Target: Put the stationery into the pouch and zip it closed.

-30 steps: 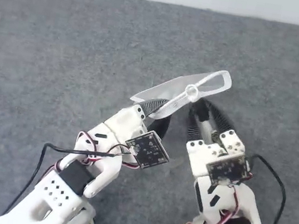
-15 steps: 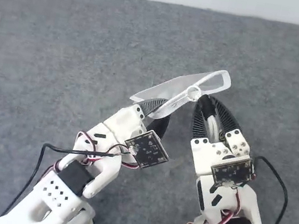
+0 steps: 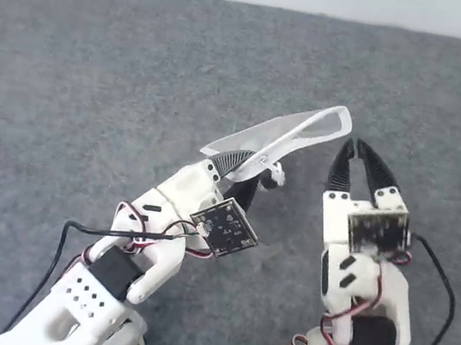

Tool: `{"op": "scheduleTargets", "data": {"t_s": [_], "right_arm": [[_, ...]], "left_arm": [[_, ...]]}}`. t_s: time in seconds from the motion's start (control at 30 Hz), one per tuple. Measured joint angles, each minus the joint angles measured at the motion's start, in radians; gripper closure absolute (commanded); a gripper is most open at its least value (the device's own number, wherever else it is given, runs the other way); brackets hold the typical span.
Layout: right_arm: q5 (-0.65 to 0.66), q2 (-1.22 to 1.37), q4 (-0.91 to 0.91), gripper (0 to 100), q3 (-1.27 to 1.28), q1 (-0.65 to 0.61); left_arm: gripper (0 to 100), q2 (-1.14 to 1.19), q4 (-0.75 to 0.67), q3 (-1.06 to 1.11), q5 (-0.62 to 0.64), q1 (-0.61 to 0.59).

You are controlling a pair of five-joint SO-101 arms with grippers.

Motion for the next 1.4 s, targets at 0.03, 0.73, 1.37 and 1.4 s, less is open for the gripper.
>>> {"op": "scheduleTargets", "data": {"t_s": [0.03,0.73,1.37,1.4], "right_arm": [[0.0,0.014,0.017,99.1,-0.015,-0.002],[0.002,-0.249,0.572,81.6,-0.199,-0.453],[0.037,-0.152,0.293,96.0,-0.043,-0.445],[0.037,-0.149,0.276,97.9,-0.032,-0.433]], "left_arm": [[99,0.0,0.0,0.0,0.0,0.0],[99,0.0,0.002,0.0,0.0,0.0],[99,0.0,0.002,0.0,0.0,0.0],[99,0.0,0.002,0.0,0.0,0.0]]}}
